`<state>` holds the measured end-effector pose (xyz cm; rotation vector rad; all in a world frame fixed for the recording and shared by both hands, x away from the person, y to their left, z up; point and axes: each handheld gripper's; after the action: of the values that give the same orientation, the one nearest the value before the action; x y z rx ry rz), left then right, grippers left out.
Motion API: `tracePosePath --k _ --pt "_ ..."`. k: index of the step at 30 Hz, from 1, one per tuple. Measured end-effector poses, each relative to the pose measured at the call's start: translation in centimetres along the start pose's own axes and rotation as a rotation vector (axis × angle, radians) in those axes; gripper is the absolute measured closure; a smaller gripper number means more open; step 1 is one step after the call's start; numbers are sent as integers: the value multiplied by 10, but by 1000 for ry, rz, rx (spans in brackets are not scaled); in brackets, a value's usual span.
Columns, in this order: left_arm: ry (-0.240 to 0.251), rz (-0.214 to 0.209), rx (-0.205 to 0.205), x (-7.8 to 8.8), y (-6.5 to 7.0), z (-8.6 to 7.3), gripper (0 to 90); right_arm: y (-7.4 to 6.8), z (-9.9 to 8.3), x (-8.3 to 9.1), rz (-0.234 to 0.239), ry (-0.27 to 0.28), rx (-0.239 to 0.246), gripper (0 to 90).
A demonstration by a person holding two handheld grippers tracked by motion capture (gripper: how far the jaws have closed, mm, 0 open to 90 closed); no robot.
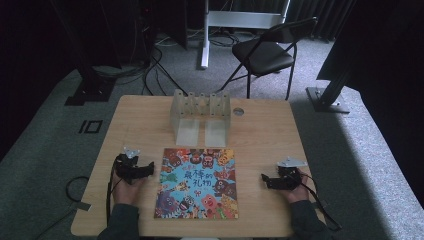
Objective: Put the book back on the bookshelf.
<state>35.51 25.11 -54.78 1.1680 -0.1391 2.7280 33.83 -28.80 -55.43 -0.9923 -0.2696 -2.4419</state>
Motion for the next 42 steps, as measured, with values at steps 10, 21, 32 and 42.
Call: tracePosePath --k 10,21,32,42 --pt "-2 12 12 1 1 -1 94 0 0 0 -1 0 0 149" --pt "-1 13 13 1 1 -1 94 1 0 0 8 0 -1 145" --pt "-2 13 13 1 1 -1 95 -5 7 13 13 43 9 154" --pt "-3 -4 -4 2 -1 -2 111 -13 19 20 -3 53 59 154"
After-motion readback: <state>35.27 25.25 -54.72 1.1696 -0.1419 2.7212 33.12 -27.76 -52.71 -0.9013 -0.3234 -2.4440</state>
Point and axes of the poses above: each handheld gripper's, and its own axes: x roughly backward along the jaws, z roughly out of its top, y roughly to its right, and after that the axes turned 2 degrees about -y, right-handed
